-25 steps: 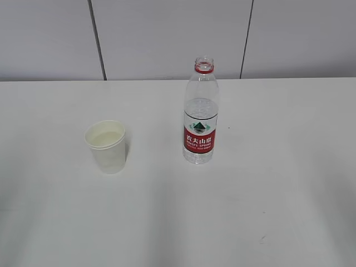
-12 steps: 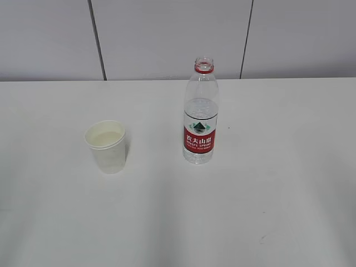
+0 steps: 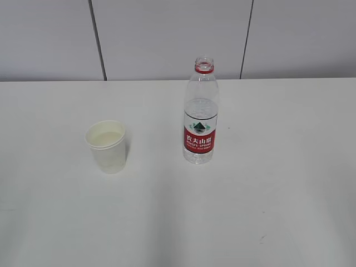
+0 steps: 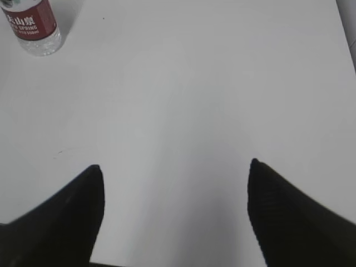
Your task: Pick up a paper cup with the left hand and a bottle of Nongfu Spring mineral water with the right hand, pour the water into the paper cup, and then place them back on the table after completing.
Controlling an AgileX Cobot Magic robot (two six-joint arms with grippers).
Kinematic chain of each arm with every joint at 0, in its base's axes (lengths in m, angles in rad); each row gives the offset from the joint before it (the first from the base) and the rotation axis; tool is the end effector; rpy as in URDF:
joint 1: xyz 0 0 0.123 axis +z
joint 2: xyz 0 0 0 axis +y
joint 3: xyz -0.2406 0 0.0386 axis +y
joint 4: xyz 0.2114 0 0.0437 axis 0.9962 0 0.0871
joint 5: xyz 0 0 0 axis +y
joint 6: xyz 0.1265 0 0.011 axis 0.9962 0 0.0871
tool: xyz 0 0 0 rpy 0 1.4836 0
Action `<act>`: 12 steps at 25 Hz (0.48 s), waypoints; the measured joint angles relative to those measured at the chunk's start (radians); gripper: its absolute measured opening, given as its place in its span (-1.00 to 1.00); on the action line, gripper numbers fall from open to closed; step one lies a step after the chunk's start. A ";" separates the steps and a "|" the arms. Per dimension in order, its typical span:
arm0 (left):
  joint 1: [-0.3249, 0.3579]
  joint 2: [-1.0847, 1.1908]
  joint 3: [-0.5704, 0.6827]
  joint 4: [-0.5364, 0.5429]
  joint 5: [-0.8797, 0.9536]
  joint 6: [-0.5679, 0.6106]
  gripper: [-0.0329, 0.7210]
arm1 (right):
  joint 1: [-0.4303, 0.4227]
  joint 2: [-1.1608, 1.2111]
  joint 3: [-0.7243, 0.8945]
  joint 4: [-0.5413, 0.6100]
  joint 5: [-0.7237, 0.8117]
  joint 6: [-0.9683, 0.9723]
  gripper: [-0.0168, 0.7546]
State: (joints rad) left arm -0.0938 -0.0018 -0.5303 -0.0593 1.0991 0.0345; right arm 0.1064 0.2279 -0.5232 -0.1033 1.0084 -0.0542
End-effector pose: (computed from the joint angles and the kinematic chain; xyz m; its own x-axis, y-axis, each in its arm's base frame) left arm 0.0311 -0.0097 0.2476 -0.4579 0.0506 -0.8876 0.1436 0.9895 -0.0177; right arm 0.0673 -0.0040 0.2444 -0.5732 -0.1706 -0.8014 -0.0986 0.9853 -0.1393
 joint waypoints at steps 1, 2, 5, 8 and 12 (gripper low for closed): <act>0.000 0.000 0.000 0.002 0.002 0.000 0.40 | 0.000 -0.021 0.000 0.000 0.002 0.000 0.58; 0.000 0.000 0.000 0.005 0.003 0.000 0.39 | 0.000 -0.047 0.000 0.000 0.002 0.000 0.58; 0.001 0.000 0.000 0.021 0.003 0.000 0.33 | 0.000 -0.127 0.000 0.000 0.005 0.000 0.58; 0.002 0.000 0.000 0.029 0.003 0.000 0.29 | 0.000 -0.194 0.000 0.000 0.006 0.000 0.58; 0.002 0.000 0.000 0.081 0.003 0.000 0.26 | 0.000 -0.242 0.000 0.000 0.008 0.002 0.58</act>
State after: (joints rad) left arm -0.0921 -0.0018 -0.5303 0.0213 1.1017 0.0345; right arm 0.1064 -0.0136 -0.5232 -0.1033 1.0168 -0.0521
